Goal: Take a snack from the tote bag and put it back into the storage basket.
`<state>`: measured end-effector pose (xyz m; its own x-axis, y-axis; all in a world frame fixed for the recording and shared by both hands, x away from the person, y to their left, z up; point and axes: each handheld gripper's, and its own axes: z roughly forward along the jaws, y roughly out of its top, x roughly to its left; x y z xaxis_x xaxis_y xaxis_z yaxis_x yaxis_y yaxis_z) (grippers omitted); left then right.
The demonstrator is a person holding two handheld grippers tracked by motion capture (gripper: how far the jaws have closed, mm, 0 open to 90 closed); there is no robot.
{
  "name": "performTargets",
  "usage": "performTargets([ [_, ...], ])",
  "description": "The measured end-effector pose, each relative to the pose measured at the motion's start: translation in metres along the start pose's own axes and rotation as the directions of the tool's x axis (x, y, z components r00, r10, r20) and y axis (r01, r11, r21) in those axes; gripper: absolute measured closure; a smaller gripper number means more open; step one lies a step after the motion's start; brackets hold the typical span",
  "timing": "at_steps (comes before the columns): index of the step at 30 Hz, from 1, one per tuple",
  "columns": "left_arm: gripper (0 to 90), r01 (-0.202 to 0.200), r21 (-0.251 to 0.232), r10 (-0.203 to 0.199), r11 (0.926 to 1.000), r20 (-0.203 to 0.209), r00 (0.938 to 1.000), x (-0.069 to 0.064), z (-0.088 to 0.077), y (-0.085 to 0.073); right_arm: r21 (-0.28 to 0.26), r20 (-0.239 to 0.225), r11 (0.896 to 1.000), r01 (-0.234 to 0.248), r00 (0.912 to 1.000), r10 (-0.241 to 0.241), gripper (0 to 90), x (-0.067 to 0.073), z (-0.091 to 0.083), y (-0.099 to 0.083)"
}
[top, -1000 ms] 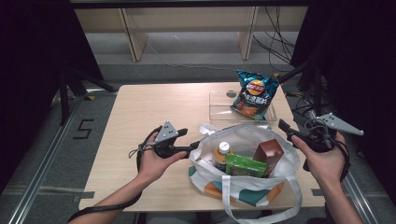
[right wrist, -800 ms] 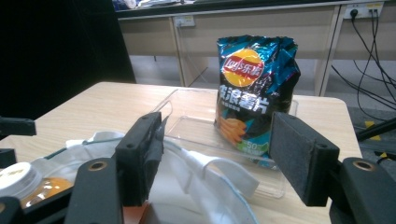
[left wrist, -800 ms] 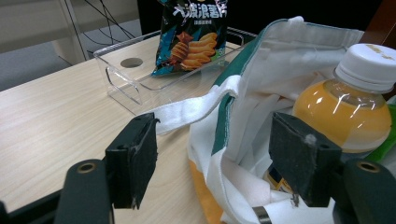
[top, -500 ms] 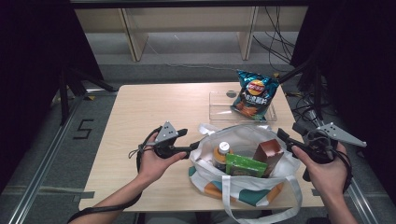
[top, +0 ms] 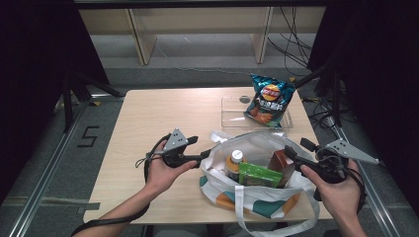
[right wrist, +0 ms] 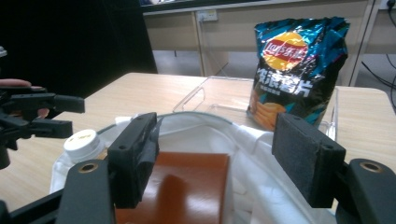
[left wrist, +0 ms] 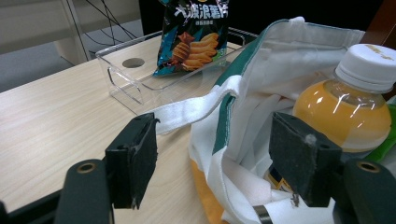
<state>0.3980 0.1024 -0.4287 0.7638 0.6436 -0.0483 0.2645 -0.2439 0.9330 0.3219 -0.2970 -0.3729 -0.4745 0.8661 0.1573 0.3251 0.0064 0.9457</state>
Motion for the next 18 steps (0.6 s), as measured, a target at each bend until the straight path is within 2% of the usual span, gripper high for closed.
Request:
performTargets([
  [2, 32.0, -0.007, 0.001, 0.007, 1.0000, 0.003, 1.0000, 0.000, 0.000, 0.000, 0.009, 0.001, 1.000, 0.000, 1.0000, 0.000, 32.2, 0.003, -0.001, -0.002],
  [3, 32.0, -0.011, 0.002, 0.011, 0.9999, 0.005, 0.9999, 0.000, 0.000, 0.000, 0.011, -0.006, 1.000, -0.018, 0.9998, 0.018, 31.9, 0.005, -0.001, -0.002],
  [4, 32.0, -0.015, 0.002, 0.015, 0.9999, 0.005, 0.9999, 0.000, 0.000, 0.000, 0.019, -0.008, 1.000, -0.005, 1.0000, 0.005, 31.5, 0.006, -0.001, -0.004],
  [6, 32.0, 0.001, -0.003, -0.001, 1.0000, 0.009, 1.0000, 0.000, 0.001, 0.000, 0.019, -0.007, 1.000, 0.002, 1.0000, -0.002, 31.2, 0.006, -0.001, -0.005],
  [7, 32.0, -0.002, -0.003, 0.002, 1.0000, 0.007, 1.0000, 0.000, 0.001, 0.000, 0.020, -0.004, 1.000, -0.015, 0.9999, 0.016, 30.9, 0.009, -0.001, -0.006],
  [10, 32.0, -0.013, 0.002, 0.013, 0.9999, 0.004, 0.9999, 0.001, 0.000, 0.000, 0.016, -0.008, 1.000, 0.007, 0.9999, -0.006, 30.4, 0.010, -0.001, -0.007],
  [11, 32.0, -0.005, 0.001, 0.005, 1.0000, 0.001, 1.0000, 0.000, 0.000, 0.000, 0.019, -0.003, 1.000, 0.018, 0.9998, -0.018, 30.2, 0.010, -0.002, -0.008],
  [17, 32.0, -0.005, 0.002, 0.005, 1.0000, 0.001, 1.0000, 0.000, 0.000, 0.000, 0.044, -0.013, 0.999, 0.000, 0.9999, 0.000, 28.9, 0.015, 0.000, -0.010],
  [18, 32.0, -0.003, 0.001, 0.003, 1.0000, 0.000, 1.0000, 0.000, 0.000, 0.000, 0.032, -0.019, 0.999, 0.026, 0.9995, -0.025, 28.6, 0.013, 0.002, -0.011],
])
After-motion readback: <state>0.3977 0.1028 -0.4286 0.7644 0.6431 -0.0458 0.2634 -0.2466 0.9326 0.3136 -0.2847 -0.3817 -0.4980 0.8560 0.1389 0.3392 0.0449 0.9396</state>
